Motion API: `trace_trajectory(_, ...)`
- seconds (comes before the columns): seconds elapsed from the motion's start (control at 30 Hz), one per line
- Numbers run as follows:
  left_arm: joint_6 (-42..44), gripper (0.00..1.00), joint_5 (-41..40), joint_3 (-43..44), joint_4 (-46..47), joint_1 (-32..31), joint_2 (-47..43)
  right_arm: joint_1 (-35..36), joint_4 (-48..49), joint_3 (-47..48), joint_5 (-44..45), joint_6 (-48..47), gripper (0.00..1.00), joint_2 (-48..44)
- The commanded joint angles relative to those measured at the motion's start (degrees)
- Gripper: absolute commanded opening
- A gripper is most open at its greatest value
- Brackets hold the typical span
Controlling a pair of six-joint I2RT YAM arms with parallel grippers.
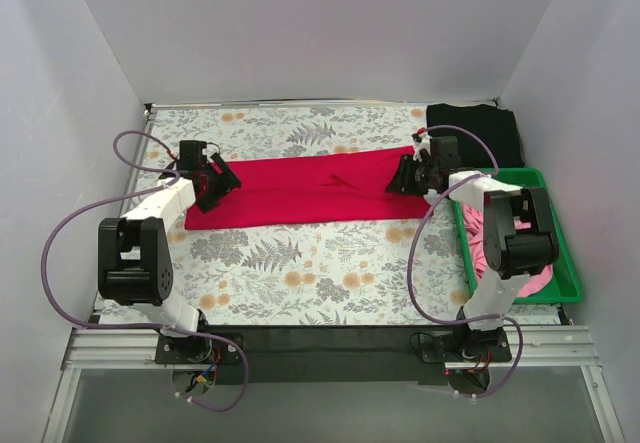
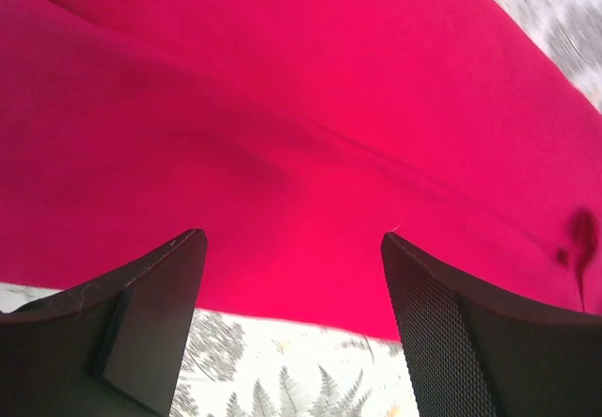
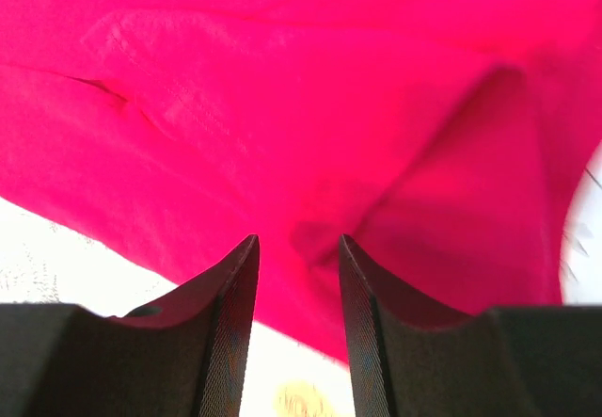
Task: Fold and stack the t-shirts
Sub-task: Fold the tshirt
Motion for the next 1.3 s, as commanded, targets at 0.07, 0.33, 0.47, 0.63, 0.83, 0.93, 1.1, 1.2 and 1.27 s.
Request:
trace_trajectory(0.07,-1.58,0.69,-5.29,4.84,-1.14,2.5,5.13,-0.14,-6.19,-2.66,8.55,0.55,0.4,-8.01)
trace_trajectory(0.33,-1.4,0.68,-8.64,6.69,-1.66,6.37,12.7,0.39,-14.38,-2.66,12.52,3.63,0.39,-6.26)
trace_trajectory(0.47,-2.72,0.68,-8.9,4.59,-3.42,6.72,12.98,0.39,-14.82,-1.79,12.79,5.21,0.39,-3.01)
trace_trajectory(0.63,-6.22,0.68,-6.18,-1.74,-6.76,6.9,9.04,0.3,-15.26,5.14,16.11,5.31,0.41,5.07)
trace_trajectory(0.83,-10.36,0.68,4.27,-12.01,-9.48,7.07,2.35,-1.46,-18.77,27.16,16.66,2.33,0.42,19.74)
trace_trajectory(0.93,-15.18,0.68,11.28,-18.85,-9.58,5.94,-3.27,-2.07,-21.41,42.0,14.65,-0.75,0.43,28.0)
trace_trajectory(1.1,-22.83,0.68,12.55,-23.63,-12.47,-3.1,-12.14,-1.99,-22.91,53.49,11.56,-2.34,0.44,34.7)
trace_trajectory(1.2,-23.29,0.69,8.52,-21.27,-17.83,-3.39,-17.49,-1.2,-22.82,52.28,10.59,-3.83,0.44,31.74)
trace_trajectory(1.27,-21.8,0.7,2.92,-16.37,-21.96,-3.39,-19.8,-0.41,-22.56,49.82,10.59,-4.71,0.44,28.74)
